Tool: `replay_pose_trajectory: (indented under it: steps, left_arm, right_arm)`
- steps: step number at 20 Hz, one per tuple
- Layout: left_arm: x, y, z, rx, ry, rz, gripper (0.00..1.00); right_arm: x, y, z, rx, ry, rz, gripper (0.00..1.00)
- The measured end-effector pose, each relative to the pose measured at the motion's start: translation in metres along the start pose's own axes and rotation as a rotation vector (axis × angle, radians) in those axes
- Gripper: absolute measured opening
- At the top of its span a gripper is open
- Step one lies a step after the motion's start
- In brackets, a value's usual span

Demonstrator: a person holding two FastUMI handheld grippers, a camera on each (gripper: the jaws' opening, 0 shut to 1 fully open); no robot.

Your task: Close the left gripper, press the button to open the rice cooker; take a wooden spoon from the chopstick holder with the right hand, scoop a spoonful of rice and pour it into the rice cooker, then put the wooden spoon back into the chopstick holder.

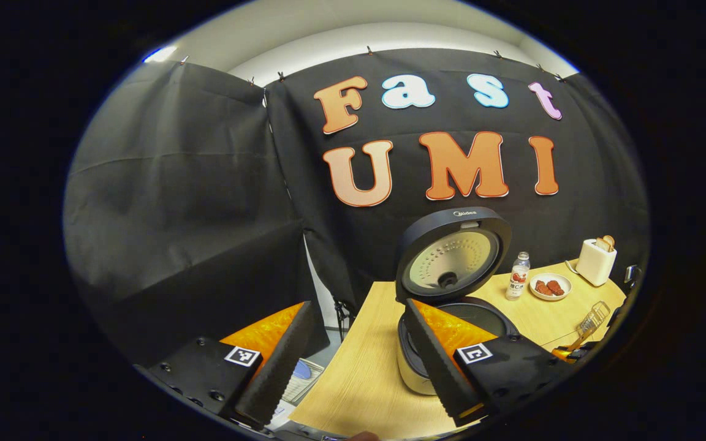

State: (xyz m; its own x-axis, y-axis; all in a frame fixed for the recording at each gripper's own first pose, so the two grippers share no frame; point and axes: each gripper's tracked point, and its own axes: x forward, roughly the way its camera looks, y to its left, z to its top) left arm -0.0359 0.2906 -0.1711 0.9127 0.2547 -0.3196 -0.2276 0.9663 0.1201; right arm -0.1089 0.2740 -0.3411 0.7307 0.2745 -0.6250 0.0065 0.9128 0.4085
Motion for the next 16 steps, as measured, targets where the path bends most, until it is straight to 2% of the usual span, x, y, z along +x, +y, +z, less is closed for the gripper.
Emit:
replay_pose_trajectory:
  steps: [11, 13, 16]
  left_arm:
    - [0.0, -0.002, 0.013, 0.033, -0.03, -0.016, 1.0]
    - [0.0, -0.003, 0.016, 0.027, -0.027, -0.019, 1.0]
    - [0.002, -0.003, 0.021, 0.022, -0.029, -0.014, 1.0]
  right_arm:
    - [0.01, -0.013, 0.003, 0.462, 0.076, 0.087, 0.1]
    - [0.011, -0.014, 0.005, 0.533, 0.081, 0.117, 0.1]
    - [0.006, -0.016, 0.012, 0.577, 0.076, 0.153, 0.1]
